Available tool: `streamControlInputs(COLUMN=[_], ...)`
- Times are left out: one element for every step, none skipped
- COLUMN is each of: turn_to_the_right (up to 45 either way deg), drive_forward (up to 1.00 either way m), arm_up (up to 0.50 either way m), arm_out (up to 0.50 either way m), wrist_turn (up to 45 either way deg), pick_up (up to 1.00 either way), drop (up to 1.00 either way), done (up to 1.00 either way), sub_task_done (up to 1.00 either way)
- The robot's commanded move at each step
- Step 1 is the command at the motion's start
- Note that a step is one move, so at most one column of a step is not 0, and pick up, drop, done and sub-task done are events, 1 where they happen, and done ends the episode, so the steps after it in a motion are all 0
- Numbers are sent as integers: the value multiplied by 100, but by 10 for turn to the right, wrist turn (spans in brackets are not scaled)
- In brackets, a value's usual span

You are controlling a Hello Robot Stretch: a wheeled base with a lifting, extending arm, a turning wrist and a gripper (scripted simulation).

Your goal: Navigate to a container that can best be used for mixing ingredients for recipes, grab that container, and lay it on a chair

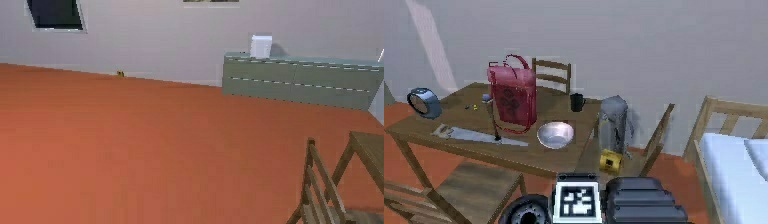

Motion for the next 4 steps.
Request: streamControlInputs(turn_to_the_right=[0,0,0,0], drive_forward=[0,0,0,0], arm_up=[0,0,0,0], arm_out=[46,0,0,0], wrist_turn=[0,450,450,450], pick_up=[0,0,0,0], drop=[0,0,0,0], done=[0,0,0,0], sub_task_done=[0,0,0,0])
